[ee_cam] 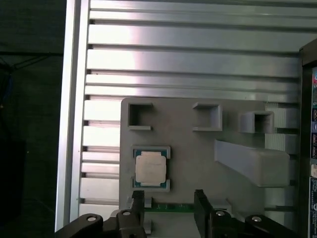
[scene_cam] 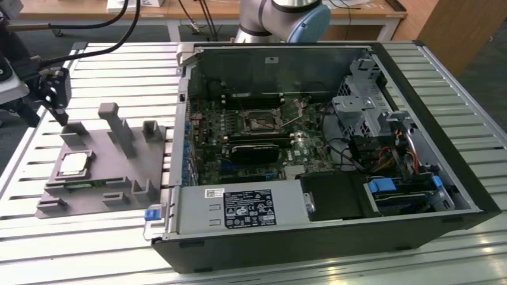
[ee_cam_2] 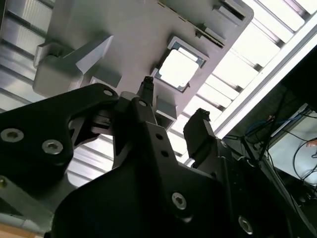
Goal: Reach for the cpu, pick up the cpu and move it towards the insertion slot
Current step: 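Pick up the cpu and move it towards the insertion slot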
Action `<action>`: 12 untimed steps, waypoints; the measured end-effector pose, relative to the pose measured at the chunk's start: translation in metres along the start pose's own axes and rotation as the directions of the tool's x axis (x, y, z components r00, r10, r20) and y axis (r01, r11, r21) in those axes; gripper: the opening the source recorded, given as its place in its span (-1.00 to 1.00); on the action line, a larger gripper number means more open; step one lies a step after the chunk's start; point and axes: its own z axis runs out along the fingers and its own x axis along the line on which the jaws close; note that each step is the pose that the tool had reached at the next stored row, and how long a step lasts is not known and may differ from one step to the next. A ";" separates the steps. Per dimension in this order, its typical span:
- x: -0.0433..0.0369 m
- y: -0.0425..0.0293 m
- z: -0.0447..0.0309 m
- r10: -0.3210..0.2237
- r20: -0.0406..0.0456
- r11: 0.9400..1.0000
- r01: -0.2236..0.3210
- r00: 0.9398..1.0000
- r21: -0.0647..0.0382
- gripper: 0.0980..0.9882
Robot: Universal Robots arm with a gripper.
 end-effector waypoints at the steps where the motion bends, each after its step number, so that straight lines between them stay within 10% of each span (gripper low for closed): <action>1: 0.0000 -0.0001 0.0018 0.000 0.000 1.000 0.000 1.000 0.000 -0.04; 12: 0.0007 -0.0044 0.0217 0.000 -0.002 1.000 0.000 1.000 0.000 0.26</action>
